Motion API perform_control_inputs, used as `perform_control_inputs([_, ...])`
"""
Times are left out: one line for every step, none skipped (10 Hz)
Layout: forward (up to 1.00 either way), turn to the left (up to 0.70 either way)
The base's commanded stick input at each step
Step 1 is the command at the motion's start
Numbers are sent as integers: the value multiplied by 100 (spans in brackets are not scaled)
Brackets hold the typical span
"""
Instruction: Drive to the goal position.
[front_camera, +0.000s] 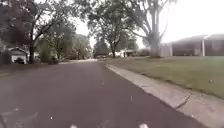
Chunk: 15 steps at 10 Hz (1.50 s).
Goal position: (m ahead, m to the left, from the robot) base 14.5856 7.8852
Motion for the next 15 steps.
perform_control_inputs([70,0])
perform_control_inputs([70,0])
perform_control_inputs([70,0])
perform_control_inputs([70,0])
perform_control_inputs([70,0])
perform_control_inputs([70,0])
perform_control_inputs([70,0])
perform_control_inputs([70,0])
perform_control_inputs([70,0])
perform_control_inputs([70,0])
perform_control_inputs([70,0])
perform_control_inputs([70,0])
perform_control_inputs([70,0])
perform_control_inputs([70,0])
perform_control_inputs([70,0])
